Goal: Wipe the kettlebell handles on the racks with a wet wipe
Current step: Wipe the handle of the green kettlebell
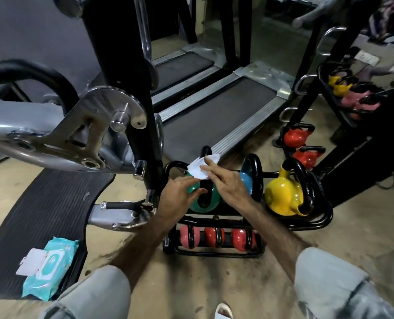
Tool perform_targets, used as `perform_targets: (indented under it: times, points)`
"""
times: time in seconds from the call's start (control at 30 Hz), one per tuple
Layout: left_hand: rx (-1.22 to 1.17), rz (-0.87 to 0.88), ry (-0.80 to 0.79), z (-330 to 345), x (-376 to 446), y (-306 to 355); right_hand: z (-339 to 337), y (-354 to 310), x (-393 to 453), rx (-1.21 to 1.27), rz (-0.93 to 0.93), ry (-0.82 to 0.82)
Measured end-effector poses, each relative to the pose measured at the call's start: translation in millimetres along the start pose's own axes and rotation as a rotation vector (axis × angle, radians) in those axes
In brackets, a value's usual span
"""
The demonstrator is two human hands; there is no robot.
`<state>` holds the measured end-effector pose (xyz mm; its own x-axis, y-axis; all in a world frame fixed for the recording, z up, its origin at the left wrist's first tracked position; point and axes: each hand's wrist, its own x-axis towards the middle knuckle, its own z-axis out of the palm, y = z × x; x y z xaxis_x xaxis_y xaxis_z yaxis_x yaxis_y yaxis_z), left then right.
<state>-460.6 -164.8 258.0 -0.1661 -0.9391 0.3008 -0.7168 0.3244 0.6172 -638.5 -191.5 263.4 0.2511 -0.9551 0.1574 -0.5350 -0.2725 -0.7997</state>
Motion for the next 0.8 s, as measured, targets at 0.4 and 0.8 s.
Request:
perform_targets:
  times: [0.4, 0.8]
  points:
    - [0.140, 0.164, -0.122, -5, 8, 13, -35, 19, 48, -0.334, -0.362, -0.296]
    - [0.123, 0.132, -0.352, -20, 37, 32, -32, 28, 74, -0.184, -0.259, -0.335]
